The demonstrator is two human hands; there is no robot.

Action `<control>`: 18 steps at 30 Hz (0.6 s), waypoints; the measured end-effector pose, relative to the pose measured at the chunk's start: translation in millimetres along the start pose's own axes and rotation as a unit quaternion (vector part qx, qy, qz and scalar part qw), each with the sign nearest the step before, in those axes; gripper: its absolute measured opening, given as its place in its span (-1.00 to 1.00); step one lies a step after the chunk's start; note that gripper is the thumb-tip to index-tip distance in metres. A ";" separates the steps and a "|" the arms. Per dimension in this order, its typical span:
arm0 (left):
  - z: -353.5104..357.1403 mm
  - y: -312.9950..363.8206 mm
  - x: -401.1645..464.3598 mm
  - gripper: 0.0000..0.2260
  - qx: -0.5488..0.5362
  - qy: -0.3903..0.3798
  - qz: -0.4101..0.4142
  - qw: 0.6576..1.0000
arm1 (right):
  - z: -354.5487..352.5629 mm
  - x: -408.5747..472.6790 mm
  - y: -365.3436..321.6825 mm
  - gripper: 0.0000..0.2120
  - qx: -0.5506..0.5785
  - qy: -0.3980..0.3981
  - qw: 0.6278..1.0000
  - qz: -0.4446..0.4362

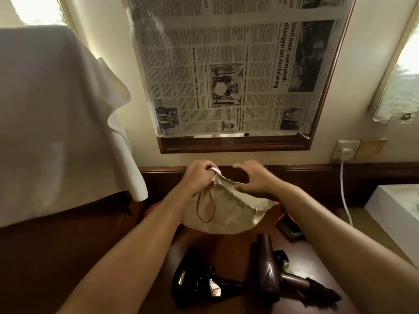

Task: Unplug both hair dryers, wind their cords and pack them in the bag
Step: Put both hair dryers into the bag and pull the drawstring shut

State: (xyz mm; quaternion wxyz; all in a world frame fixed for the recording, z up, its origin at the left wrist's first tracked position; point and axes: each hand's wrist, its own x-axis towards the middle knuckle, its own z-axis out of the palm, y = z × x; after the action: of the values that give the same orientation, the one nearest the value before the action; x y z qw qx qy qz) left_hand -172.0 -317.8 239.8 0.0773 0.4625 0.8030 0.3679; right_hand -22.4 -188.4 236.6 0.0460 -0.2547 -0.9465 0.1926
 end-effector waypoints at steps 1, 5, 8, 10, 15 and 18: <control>3.8 3.3 0.5 -0.82 0.004 -0.006 0.004 1.000 | 5.6 0.5 -13.4 -0.47 0.014 -0.003 0.999 -0.029; 1.4 1.2 -2.9 -0.79 0.028 -0.027 0.016 0.999 | 19.8 4.7 -32.8 -0.79 0.014 0.065 0.998 -0.013; -8.5 -10.5 -8.8 -0.78 0.061 -0.064 0.004 0.996 | 13.8 3.7 -31.8 -0.79 -0.006 0.120 0.993 0.015; -12.8 -16.3 -12.5 -0.75 0.090 -0.070 -0.003 0.993 | 9.1 7.0 -34.8 -0.82 -0.027 0.129 0.991 0.009; -23.2 -24.5 -14.6 -0.79 0.126 -0.087 -0.020 0.988 | 10.7 16.3 -38.6 -0.82 -0.039 0.150 0.988 -0.006; -32.5 -33.7 -17.5 -0.82 0.152 -0.073 -0.031 0.985 | 7.5 18.0 -31.0 -0.85 -0.029 0.166 0.985 0.024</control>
State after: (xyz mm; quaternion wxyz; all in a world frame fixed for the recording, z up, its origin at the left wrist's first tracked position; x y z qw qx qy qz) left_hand -200.4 -358.9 237.0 0.0758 0.4695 0.8557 0.2039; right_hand -53.7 -206.6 241.5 0.1908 -0.3066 -0.9246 0.1212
